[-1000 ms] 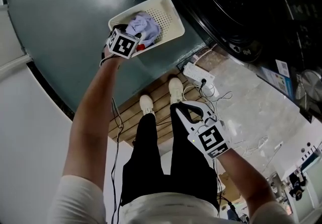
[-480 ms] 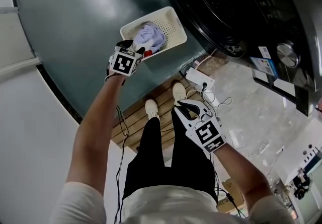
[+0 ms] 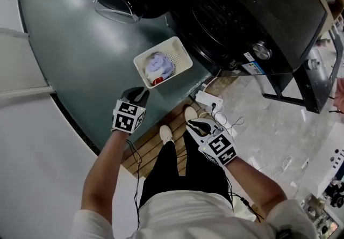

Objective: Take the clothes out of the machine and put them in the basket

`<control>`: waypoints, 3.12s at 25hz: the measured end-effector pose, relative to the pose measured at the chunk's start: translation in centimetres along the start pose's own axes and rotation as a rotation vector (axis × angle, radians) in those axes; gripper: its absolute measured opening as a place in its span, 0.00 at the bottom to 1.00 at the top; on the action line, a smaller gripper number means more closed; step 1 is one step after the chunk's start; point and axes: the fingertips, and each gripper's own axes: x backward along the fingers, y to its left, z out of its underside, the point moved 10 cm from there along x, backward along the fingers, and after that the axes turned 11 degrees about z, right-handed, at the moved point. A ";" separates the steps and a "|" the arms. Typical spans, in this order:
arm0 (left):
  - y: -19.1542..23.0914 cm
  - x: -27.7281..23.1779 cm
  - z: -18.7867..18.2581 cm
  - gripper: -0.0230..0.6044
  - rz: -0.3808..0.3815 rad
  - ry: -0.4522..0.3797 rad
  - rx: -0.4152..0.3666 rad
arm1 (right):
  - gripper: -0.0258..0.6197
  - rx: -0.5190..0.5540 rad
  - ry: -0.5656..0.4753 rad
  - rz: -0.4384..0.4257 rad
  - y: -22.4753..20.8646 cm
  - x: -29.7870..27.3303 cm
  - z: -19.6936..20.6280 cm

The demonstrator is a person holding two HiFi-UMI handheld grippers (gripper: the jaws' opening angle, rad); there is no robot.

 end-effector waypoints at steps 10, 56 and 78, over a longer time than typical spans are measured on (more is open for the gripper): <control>-9.9 10.1 -2.4 0.03 0.134 -0.157 -0.012 | 0.09 -0.003 -0.057 0.060 3.0 6.8 -2.1; -18.7 28.1 0.1 0.03 0.259 -0.390 -0.035 | 0.05 0.122 -0.297 0.173 13.8 18.4 -9.4; -19.2 26.4 1.4 0.03 0.270 -0.347 -0.039 | 0.05 0.104 -0.288 0.204 14.1 18.8 -6.7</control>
